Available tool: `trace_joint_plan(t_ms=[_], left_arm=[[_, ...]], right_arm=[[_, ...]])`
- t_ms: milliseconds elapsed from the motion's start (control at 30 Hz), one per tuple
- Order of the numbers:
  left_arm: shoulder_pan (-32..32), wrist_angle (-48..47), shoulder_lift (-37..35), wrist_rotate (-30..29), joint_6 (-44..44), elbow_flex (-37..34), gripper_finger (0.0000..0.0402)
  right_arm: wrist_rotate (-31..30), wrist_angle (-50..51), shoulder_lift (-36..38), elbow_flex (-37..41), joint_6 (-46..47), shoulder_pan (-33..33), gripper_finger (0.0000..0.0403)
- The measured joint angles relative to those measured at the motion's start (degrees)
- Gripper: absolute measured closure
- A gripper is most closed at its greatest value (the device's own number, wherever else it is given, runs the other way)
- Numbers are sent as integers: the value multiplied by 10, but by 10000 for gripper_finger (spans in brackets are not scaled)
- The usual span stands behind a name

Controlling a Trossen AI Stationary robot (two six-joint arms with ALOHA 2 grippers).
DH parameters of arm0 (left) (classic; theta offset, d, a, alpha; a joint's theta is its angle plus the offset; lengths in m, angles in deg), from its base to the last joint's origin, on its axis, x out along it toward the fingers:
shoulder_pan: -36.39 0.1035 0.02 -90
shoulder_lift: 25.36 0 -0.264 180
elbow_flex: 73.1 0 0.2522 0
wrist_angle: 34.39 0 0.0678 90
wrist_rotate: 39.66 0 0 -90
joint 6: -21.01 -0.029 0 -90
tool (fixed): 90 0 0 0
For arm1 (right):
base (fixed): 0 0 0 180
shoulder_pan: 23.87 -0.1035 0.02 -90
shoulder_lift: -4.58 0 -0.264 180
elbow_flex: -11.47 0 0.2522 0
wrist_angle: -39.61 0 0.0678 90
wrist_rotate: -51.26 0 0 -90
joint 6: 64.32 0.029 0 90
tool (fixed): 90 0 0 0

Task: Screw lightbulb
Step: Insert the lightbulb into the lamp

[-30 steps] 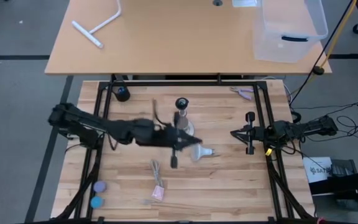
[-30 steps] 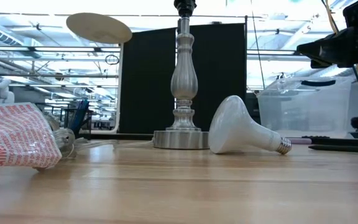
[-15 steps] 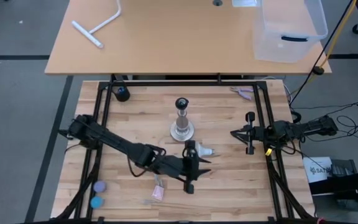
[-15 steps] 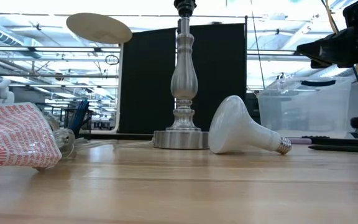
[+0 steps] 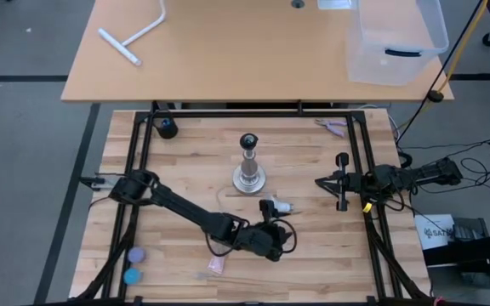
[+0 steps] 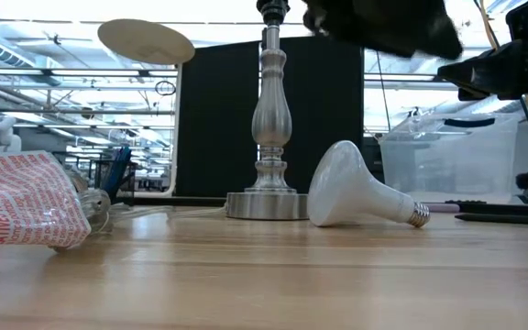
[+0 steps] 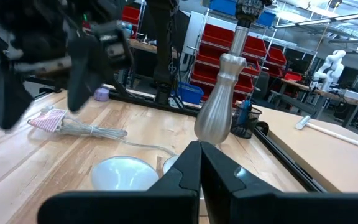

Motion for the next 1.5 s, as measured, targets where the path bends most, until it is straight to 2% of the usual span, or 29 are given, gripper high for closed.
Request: trace_joint_plan(t_ms=[267, 500, 733, 867, 1000, 1133, 1333, 1500], left_arm=[[30, -20, 22, 8, 1, 0, 94], [58, -53, 20, 32, 43, 0, 94], [62, -53, 20, 44, 45, 0, 94], [62, -89, 20, 60, 57, 0, 98], [68, -140, 20, 61, 85, 0, 120], [76, -157, 20, 76, 104, 0, 142], [76, -169, 20, 82, 112, 0, 151], [76, -170, 19, 97, 131, 0, 151]], right_arm=[[0, 0, 0, 0, 0, 0, 403], [0, 0, 0, 0, 0, 0, 403], [0, 0, 0, 0, 3, 0, 403], [-2, -21, 0, 2, 109, 0, 403], [-9, -70, -3, -8, 217, 9, 403], [32, -43, -29, -24, 243, 13, 403], [34, -49, -96, -67, 250, 13, 403], [49, -50, -172, -128, 220, 13, 403]])
